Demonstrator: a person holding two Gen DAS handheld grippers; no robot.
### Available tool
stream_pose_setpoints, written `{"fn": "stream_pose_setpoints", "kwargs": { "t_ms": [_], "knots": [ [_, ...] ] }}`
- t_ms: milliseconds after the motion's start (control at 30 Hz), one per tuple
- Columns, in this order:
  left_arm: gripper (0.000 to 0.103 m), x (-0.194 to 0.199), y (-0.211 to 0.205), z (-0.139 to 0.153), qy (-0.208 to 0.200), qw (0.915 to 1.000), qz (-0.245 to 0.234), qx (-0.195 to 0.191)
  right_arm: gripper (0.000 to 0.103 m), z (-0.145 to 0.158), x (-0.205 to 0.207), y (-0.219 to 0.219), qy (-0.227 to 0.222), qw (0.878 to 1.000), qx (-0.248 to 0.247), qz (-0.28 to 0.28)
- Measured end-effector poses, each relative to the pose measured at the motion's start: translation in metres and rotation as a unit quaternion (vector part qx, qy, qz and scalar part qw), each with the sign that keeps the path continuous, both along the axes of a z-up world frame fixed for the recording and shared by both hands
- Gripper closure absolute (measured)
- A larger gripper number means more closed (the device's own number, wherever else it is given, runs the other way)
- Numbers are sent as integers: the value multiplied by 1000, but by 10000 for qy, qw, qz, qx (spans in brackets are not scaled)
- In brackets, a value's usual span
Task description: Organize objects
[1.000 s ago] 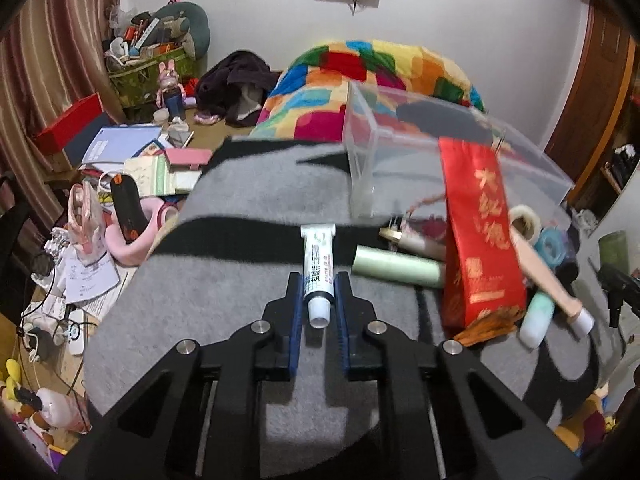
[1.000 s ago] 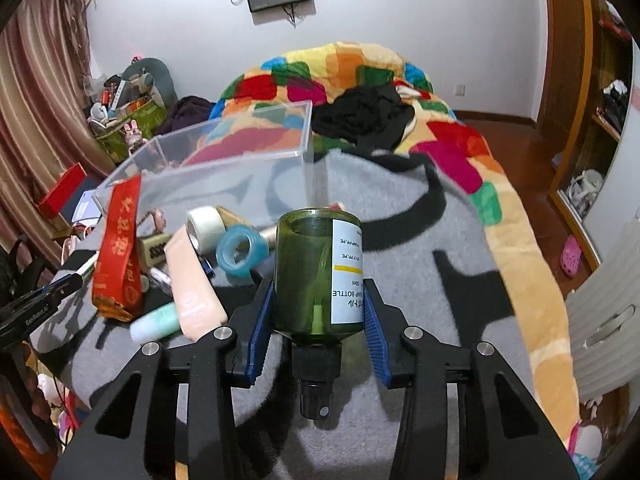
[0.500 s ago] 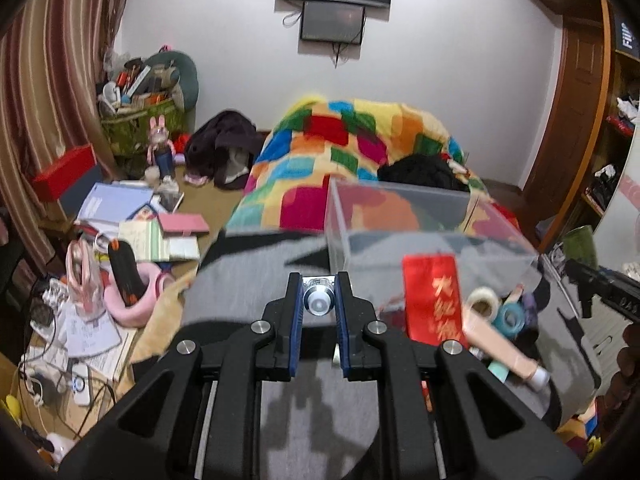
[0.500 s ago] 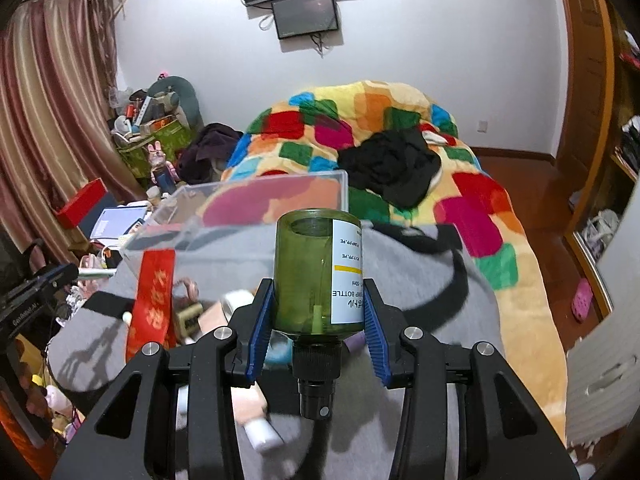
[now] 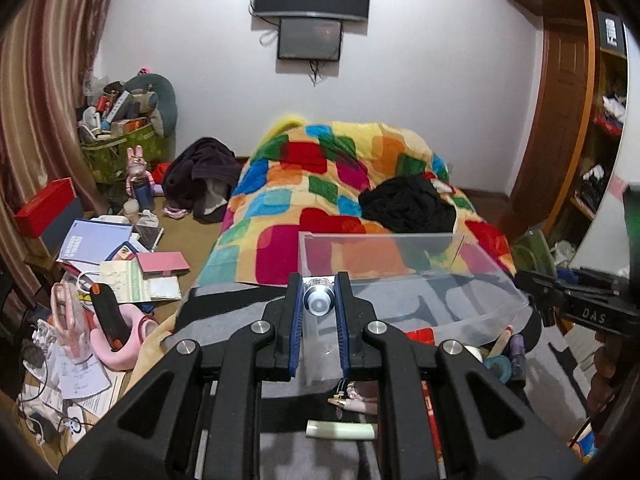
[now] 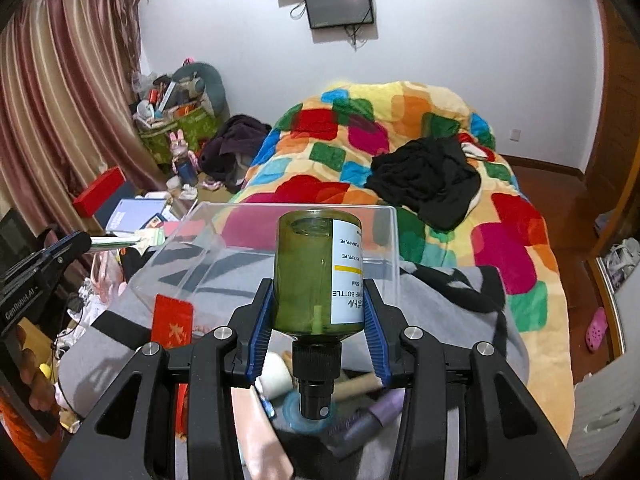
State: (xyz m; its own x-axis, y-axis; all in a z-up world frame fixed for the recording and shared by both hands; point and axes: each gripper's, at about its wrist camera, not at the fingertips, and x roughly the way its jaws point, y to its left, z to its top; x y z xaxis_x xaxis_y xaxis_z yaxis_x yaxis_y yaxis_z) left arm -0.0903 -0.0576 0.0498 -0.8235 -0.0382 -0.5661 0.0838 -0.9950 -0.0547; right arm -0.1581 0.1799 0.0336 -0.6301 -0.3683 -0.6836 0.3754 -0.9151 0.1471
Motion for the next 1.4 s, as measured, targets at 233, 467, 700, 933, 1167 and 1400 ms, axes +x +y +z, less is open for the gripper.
{"fn": "stream_pose_setpoints", "kwargs": {
  "t_ms": [233, 467, 700, 933, 1167, 1400],
  "knots": [
    [89, -33, 8, -26, -465, 9988, -154, -43, 65, -24, -39, -18, -502, 9982, 310, 110],
    [89, -52, 20, -44, -788, 9963, -340, -77, 65, -48, -63, -39, -892, 9936, 616, 310],
    [89, -60, 24, -59, -1148, 9923, -453, -14, 65, -64, -69, -47, -1128, 9901, 698, 451],
    [65, -55, 28, -55, -1161, 9919, -516, -31, 62, -62, -68, -45, -1234, 9897, 562, 451],
    [44, -40, 33, -41, -960, 9941, -478, -185, 43, -45, -50, -37, -928, 9939, 462, 388],
    [18, -14, 36, -22, -613, 9971, -392, -217, 35, -20, -27, -12, -634, 9978, 102, 160]
  ]
}}
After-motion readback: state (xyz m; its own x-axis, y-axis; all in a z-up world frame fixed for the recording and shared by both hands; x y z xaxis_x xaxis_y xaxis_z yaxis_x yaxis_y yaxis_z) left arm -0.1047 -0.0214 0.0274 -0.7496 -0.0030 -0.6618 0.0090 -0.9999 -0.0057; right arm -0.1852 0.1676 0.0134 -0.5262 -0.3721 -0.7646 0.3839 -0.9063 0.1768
